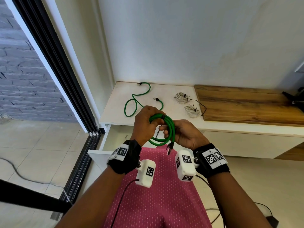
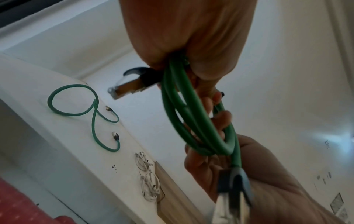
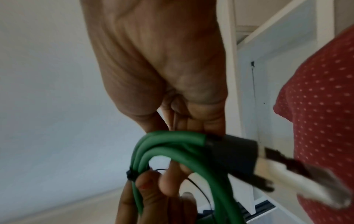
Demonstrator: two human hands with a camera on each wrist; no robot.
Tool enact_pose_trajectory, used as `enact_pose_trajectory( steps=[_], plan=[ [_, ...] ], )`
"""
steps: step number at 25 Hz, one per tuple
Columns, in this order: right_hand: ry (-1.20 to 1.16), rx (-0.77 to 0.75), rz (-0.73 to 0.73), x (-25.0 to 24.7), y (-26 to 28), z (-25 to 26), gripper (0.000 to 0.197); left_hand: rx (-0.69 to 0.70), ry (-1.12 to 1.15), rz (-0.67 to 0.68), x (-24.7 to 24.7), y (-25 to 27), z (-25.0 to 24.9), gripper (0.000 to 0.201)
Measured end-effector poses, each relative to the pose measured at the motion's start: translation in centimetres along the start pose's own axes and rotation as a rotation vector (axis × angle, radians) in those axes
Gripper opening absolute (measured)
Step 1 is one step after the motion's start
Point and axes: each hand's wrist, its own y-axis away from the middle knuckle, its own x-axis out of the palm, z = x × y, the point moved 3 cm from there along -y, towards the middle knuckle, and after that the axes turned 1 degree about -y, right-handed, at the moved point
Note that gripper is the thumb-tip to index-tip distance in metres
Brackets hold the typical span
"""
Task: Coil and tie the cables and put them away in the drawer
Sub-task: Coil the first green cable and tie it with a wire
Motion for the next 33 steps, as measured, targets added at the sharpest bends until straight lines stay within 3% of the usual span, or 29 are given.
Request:
enact_pose_trajectory(
  steps=[3,7,10,12,16,18,20,25,29,33],
  plan=[
    [-0.158,0.021,-0.06,0.0,-0.1,-0.2,0.019,0.056,0.021,0.011,-0.1,0.2,0.3,0.026],
    [-0.229,-0.105,-0.313,-0.7,-1.0,-0.4,0.021,-0.085,0.144,0.06,0.4,0.8,0.3,0.027],
    [-0.066,-0.265,-0.403,-1.0,-0.8,0.0,0.029,-0.235,0.199,0.137,0.8,1.5,0.6,0.026],
    [0.09,-0.384,-0.437,-0.7,-0.5,0.2,0.019,-0.303,0.277,0.166,1.0,1.8,0.7,0.013],
    [0.311,-0.614,-0.514,-0.3,-0.8,0.7,0.015,-0.314,0.3,0.144,1.1,1.9,0.1,0.01],
    [0.406,-0.717,-0.457,-0.3,-0.5,0.9,0.015,-0.312,0.341,0.12,0.8,1.8,-0.1,0.012],
    [0.461,-0.775,-0.306,-0.3,0.2,1.2,0.015,-0.317,0.417,0.113,0.4,1.9,0.1,0.01],
    [0.561,-0.779,0.026,-0.5,1.4,1.7,0.022,-0.323,0.444,0.134,0.1,2.9,0.7,0.013],
    [0.689,-0.863,0.017,-1.4,1.1,1.9,0.016,-0.284,0.393,0.146,0.1,3.1,0.8,0.016],
    [1.101,-1.214,-0.053,-1.3,2.0,2.2,0.015,-0.279,0.374,0.127,0.0,3.0,0.9,0.017]
  ],
)
